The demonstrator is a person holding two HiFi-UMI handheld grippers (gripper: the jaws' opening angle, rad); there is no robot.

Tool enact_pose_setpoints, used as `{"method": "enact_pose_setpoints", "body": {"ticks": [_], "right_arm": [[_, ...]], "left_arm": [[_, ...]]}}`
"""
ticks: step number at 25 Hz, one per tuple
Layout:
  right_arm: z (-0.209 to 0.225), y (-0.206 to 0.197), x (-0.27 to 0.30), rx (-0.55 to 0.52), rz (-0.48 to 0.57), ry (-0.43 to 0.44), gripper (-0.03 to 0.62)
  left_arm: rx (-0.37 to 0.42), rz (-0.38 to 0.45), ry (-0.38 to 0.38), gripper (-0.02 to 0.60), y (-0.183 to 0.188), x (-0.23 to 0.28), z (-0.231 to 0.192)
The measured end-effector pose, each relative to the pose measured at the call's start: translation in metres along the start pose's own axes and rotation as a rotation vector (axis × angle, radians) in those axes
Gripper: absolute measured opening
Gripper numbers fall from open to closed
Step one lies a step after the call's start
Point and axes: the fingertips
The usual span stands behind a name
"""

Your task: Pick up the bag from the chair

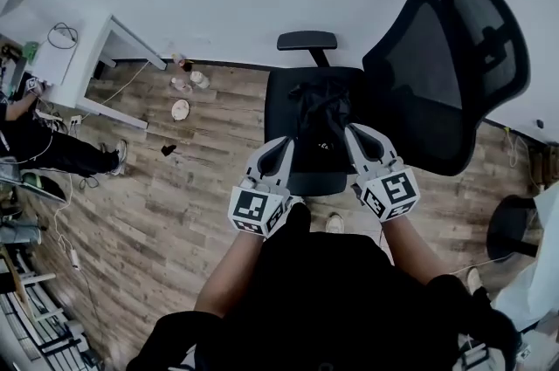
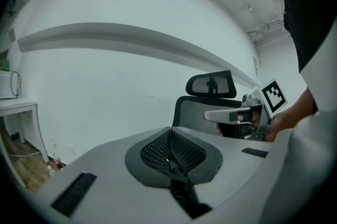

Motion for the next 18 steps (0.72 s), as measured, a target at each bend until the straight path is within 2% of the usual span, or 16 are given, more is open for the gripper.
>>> {"method": "enact_pose_setpoints", "body": {"ticks": [8,11,18], "right_arm": [[0.012,-0.028,0.017,-0.095,-0.125,-0.056,0.021],[0.021,-0.041,0.016,-0.137,-0.168,-0.090,0.021],[0.044,-0.079,0.015,-0.100,-0.261,-0.135,0.021]], "left_arm": [[-0.012,-0.016,-0.103,0.021,-0.016,0.031,-0.026],[-0.020,-0.056,-0.163,0.021,-0.027,0.042,-0.026],[-0.052,-0.129,-0.199,0.021,-0.065,0.066,-0.027]]}}
Point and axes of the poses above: the fingertips, and each gripper's own axes: x forward along the fingers, z to its right, y out of its top, and after that the axes turned 14 degrees about z, right-handed
